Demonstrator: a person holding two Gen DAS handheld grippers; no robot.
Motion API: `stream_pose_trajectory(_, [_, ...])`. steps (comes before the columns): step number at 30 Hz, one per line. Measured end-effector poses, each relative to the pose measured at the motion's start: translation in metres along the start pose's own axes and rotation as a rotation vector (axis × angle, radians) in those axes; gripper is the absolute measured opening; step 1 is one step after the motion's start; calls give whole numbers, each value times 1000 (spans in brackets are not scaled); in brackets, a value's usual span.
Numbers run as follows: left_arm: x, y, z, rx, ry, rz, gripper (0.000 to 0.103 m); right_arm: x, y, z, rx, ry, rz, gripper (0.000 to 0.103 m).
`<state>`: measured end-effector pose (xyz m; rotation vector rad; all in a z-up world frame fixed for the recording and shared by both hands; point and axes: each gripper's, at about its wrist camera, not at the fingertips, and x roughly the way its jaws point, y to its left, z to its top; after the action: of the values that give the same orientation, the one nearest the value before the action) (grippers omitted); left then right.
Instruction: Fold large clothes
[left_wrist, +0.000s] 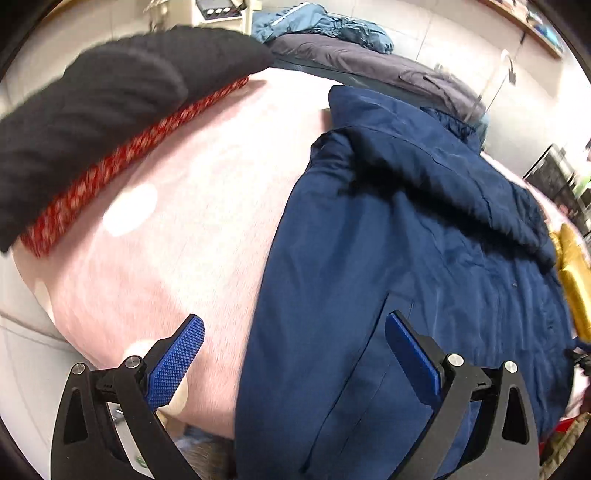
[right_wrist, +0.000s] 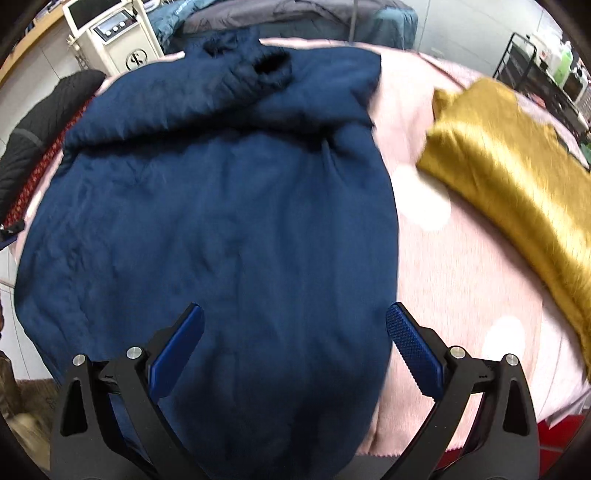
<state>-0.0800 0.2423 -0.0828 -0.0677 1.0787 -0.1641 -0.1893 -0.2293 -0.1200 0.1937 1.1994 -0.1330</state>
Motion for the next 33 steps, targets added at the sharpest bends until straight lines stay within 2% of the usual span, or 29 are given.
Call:
stream_pose_trajectory(2, [3,6,-9,-6,29,-42,96,6,-7,-13,6,27,-20,98])
stream_pose_trajectory(5, [14,2,-19,31,81,-67,96,11,-21,-25,45,54,-20,98])
stream_pose_trajectory(8, [30,0,-27,53,152,-102,96,13,-44,-36,150,79,45,98])
stream_pose_trajectory(10, [41,4,-28,41,188,-124,96,17,-60,-44,238,108,122,98])
stream_pose_trajectory(12, [45,11,-28,21,194,-171,97,19,-68,-50,278,119,172,98])
stream_pose_trajectory(16, [44,22,-26,24,211,-245,97,22,-64,-60,266,136,248,98])
stream_pose_trajectory(22, [40,11,-33,96,257,-286,97,20,-43,-69,250,166,408,98])
stream_pose_trajectory(26, [40,5,-43,154,245,-300,97,19,-37,-68,235,173,426,95])
stream_pose_trajectory(29, [41,10,-43,140,240,-326,97,18,-41,-68,251,190,461,91])
stream_pose_trajectory(33, [44,12,-41,104,238,-326,97,25,-47,-72,281,222,491,91])
